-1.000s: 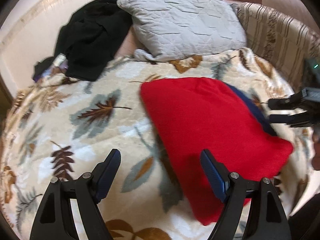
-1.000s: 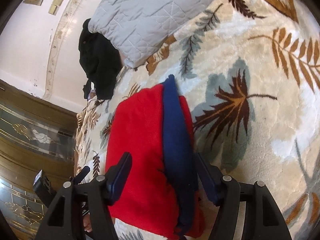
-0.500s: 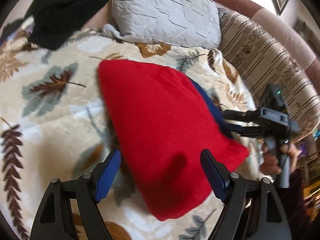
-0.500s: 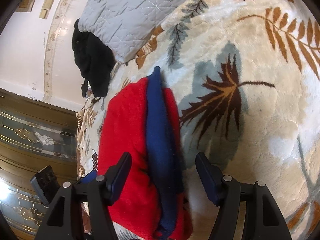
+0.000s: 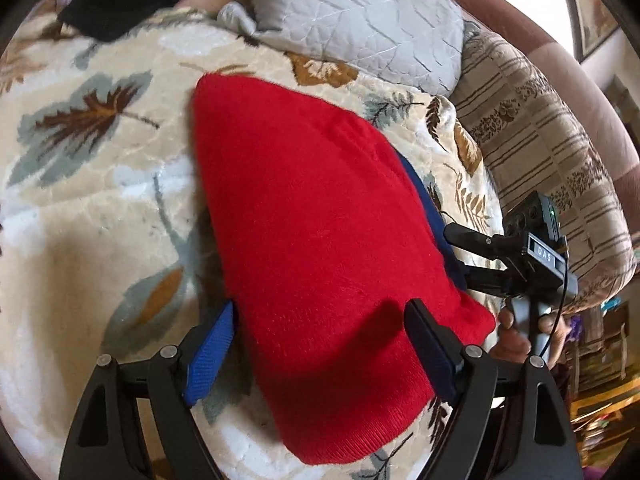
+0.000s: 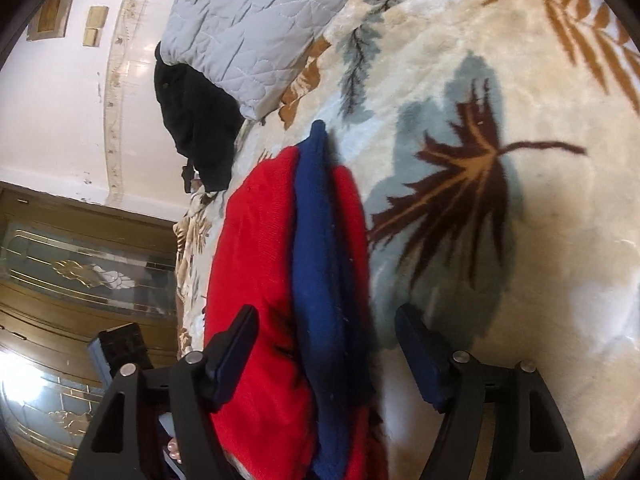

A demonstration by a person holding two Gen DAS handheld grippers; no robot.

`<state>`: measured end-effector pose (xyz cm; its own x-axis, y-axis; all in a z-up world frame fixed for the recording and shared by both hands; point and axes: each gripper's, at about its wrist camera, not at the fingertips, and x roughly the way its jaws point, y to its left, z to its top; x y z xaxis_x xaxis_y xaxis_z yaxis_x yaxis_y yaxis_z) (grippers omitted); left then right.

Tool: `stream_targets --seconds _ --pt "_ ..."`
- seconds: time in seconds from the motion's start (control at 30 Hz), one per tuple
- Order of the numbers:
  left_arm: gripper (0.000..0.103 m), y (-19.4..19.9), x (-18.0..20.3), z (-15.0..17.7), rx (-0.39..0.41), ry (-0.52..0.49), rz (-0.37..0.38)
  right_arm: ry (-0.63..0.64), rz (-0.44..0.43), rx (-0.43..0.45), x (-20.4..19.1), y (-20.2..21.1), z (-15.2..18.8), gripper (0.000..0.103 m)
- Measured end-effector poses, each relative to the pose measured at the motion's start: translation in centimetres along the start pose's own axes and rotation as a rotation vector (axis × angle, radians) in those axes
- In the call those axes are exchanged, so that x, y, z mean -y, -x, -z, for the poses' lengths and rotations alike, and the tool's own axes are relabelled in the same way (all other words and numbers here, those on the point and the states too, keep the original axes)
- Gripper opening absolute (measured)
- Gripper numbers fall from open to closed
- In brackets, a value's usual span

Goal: Fold small clothes

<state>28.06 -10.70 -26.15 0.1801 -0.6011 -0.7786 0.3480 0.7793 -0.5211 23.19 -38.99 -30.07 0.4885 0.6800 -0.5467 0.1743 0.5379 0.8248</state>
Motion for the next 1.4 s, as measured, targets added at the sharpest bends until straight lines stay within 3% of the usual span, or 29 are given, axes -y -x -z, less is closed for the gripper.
stream_targets --seconds 0.17,0.4,0.5,0.63,0.87,1.4 --pt "0.085 -1.4 -0.9 -0.1 -0.039 0.068 0.047 0.041 0.012 0.0 -1.4 -1.9 0.0 0.077" --pt "0.085 -1.8 -0.5 -0.3 -0.02 0.083 0.044 0.05 0.009 0.017 -2.0 -2.9 0.0 0.077" --pt "0.08 -1.8 -0.2 -0.4 -0.006 0.069 0.028 0.068 0.028 0.022 -2.5 -3.2 0.2 0.075" --pt "0.068 -1.6 0.3 -0.5 0.017 0.046 0.002 0.09 0.033 -0.001 -3.0 -3.8 0.6 0.059" --pt "0.051 -0.3 1.1 -0.3 0.063 -0.017 -0.044 0.131 0.048 0.008 -4.1 -4.1 0.8 0.053" --pt "0.048 3.3 1.7 0.4 0.141 -0.084 -0.148 0.262 0.062 0.018 -8.4 -5.0 1.6 0.049"
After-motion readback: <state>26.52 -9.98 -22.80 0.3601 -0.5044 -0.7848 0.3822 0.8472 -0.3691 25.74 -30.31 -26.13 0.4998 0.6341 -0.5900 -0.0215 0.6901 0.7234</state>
